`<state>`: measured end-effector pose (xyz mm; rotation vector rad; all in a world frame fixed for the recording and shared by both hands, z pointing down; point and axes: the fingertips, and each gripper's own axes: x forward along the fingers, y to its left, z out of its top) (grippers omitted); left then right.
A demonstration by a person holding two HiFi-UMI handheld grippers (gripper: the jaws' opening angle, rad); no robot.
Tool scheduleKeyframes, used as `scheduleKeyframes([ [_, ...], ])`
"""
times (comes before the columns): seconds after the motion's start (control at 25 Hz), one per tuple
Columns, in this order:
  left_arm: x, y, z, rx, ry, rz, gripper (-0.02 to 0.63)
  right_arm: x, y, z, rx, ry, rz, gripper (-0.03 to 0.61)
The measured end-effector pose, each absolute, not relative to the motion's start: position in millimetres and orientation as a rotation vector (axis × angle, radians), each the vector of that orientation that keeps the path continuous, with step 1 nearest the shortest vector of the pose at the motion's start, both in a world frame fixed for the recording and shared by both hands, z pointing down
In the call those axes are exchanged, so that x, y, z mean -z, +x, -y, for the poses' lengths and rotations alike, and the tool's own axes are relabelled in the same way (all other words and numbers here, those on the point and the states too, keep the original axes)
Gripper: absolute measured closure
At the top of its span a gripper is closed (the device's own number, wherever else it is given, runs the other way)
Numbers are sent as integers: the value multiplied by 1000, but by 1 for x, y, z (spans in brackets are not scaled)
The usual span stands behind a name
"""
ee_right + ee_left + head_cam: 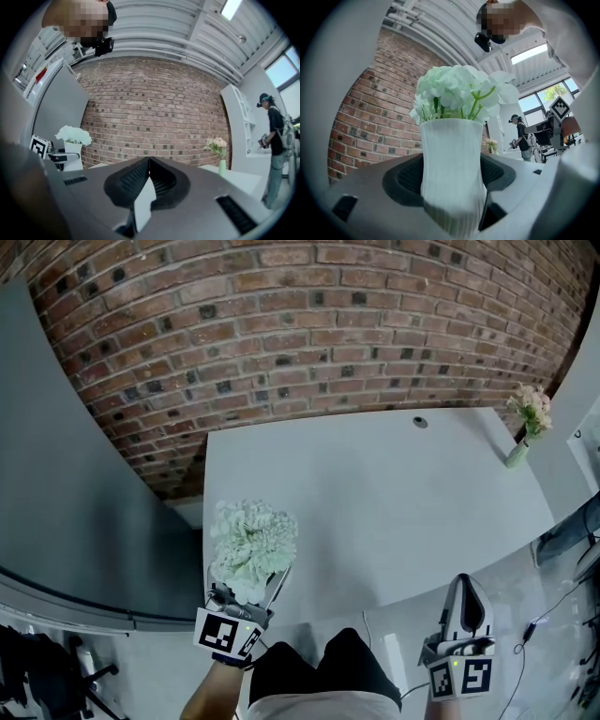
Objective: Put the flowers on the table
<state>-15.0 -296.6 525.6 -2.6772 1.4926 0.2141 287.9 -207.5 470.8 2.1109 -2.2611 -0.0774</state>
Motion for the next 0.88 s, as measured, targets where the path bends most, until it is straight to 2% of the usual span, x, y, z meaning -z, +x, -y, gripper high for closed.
scheduleKeyframes([
  [0.4, -523, 1, 295, -194, -2704, -1454, 259, -475, 308, 200, 5, 2114, 2265, 562],
  [0.6, -521, 4, 294, -189, -2714, -1467, 203, -475, 310, 195, -12, 2098, 2281, 562],
  [0.88, -517, 3, 294, -132, -2695, -1513, 189, -461, 313, 190, -23, 2082, 2290, 561],
])
